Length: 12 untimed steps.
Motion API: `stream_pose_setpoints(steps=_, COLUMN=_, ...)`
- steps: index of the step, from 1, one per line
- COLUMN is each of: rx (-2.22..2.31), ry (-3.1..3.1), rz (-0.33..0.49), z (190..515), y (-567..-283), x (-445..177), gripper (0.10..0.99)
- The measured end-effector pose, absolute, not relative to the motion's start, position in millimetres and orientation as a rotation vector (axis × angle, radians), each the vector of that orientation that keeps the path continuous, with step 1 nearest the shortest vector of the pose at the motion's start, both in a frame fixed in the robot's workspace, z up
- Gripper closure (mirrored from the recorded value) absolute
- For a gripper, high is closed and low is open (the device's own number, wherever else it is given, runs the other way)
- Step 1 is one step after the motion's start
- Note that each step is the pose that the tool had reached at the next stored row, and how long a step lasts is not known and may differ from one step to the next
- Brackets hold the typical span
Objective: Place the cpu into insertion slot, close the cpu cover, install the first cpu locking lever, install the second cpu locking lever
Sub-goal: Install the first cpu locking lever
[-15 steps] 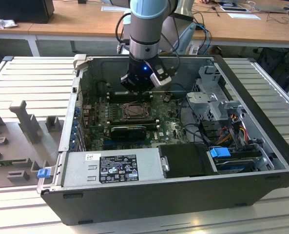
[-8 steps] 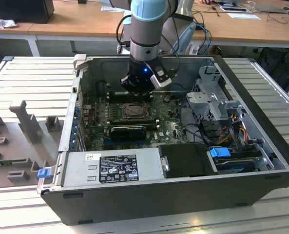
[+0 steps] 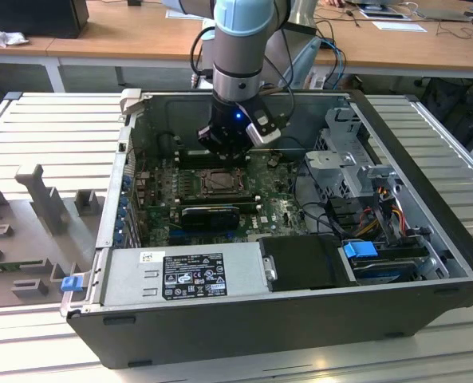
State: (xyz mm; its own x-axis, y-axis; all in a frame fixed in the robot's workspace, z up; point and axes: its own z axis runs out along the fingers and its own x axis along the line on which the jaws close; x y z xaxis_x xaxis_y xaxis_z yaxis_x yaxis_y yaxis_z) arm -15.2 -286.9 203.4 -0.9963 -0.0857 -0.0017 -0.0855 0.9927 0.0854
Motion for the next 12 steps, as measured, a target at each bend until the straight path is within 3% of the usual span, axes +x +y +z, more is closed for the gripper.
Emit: stream_pose_setpoints(steps=12, rx=0.136, ry=-3.134, rz=-0.135, z=205.0, y=-286.8, x=-15.2, gripper=0.980)
